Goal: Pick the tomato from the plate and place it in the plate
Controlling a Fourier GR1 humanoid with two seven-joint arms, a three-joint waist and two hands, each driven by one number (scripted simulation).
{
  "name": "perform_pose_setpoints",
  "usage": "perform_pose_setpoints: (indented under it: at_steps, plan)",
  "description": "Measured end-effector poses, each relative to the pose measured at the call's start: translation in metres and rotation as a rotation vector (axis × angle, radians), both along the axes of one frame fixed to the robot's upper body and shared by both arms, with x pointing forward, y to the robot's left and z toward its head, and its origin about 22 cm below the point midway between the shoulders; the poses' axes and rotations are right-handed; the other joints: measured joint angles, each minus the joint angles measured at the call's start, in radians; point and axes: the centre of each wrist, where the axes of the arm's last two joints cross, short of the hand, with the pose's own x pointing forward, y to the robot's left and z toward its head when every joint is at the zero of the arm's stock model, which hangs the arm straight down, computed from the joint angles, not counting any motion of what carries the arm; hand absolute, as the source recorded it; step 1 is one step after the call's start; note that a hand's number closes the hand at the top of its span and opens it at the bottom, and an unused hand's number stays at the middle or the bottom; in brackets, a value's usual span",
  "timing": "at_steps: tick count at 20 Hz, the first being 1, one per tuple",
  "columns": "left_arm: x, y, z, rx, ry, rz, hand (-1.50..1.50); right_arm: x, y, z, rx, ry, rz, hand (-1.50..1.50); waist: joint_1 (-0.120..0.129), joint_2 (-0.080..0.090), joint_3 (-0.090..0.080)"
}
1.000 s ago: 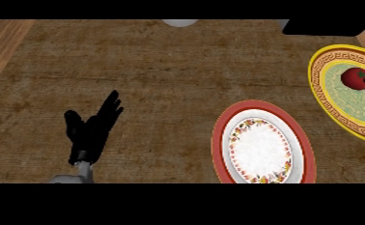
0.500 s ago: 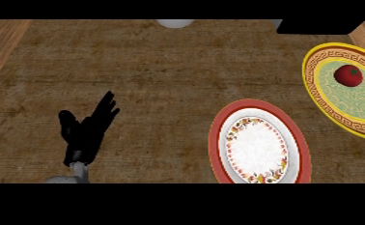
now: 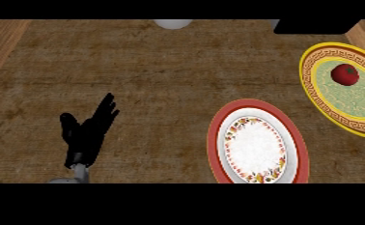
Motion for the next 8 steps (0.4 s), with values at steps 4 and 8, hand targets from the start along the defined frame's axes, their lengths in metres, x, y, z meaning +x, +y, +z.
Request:
perform_pose_setpoints:
  at_steps: [4,8]
  plan:
    - [-0.002,0.000,0.000,-0.001,-0.006,0.003,0.00,-0.020,-0.006,-0.003,-0.032,0.042,-0.002,-1.50,-0.002,-0.002,0.000]
    - [-0.002,0.007,0.000,-0.006,-0.007,0.001,0.00,-0.032,-0.004,-0.013,-0.047,0.064,-0.008,-1.50,-0.003,-0.002,-0.001]
